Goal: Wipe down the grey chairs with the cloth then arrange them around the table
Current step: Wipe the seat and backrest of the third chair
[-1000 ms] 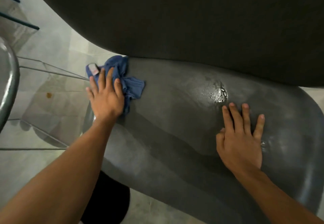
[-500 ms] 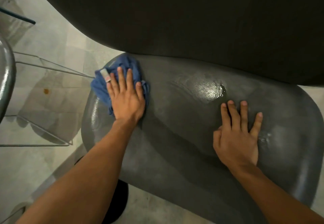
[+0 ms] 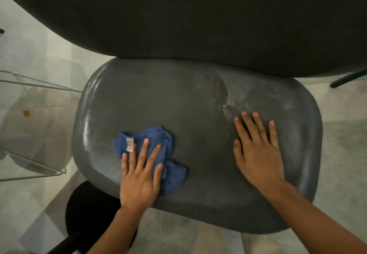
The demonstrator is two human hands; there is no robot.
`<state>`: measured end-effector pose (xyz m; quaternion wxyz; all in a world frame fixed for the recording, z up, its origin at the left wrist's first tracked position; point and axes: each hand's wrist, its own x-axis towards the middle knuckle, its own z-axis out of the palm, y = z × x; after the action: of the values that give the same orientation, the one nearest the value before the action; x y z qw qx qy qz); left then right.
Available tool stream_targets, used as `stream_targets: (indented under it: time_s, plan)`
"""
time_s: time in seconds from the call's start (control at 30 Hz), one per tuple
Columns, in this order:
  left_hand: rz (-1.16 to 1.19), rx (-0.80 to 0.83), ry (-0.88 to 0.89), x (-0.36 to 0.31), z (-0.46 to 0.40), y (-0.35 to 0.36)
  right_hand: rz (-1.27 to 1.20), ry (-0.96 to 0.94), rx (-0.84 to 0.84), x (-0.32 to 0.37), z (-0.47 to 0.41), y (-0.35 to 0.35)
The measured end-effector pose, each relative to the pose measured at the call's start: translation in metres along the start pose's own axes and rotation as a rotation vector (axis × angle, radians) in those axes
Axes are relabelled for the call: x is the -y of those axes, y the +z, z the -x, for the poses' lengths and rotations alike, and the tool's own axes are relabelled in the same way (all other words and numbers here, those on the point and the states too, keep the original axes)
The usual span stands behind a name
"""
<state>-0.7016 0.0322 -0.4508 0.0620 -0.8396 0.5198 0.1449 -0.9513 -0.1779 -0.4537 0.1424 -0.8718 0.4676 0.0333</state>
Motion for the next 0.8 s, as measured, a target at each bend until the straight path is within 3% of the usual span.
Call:
stream_targets:
  time_s: [0.13,0.2,0.33,0.47,0.57,0.63,0.73,0.8]
  plan:
    - [0.101,-0.066,-0.291,-0.019,-0.064,-0.012,-0.003,0.019,-0.02,-0.014,0.046,0.001]
    - [0.164,-0.101,-0.31,-0.052,-0.11,-0.015,-0.022,0.017,-0.047,-0.018,0.055,0.0]
    - [0.194,-0.158,0.001,-0.151,-0.165,-0.018,-0.046,0.069,-0.094,-0.023,0.056,-0.003]
    - [0.248,-0.141,0.298,-0.232,-0.125,-0.013,-0.072,0.177,-0.114,-0.037,0.052,-0.011]
    - [0.193,-0.074,0.456,-0.209,-0.073,-0.002,-0.086,0.231,-0.122,-0.045,0.052,-0.015]
    - [0.123,-0.055,0.449,-0.165,-0.051,0.004,-0.103,0.224,-0.135,-0.05,0.054,-0.016]
    - [0.082,-0.045,0.234,-0.116,-0.057,0.002,-0.148,0.201,-0.139,-0.058,0.06,-0.015]
    - [0.102,-0.058,0.068,-0.122,-0.083,-0.004,-0.189,0.197,-0.152,-0.062,0.065,-0.014]
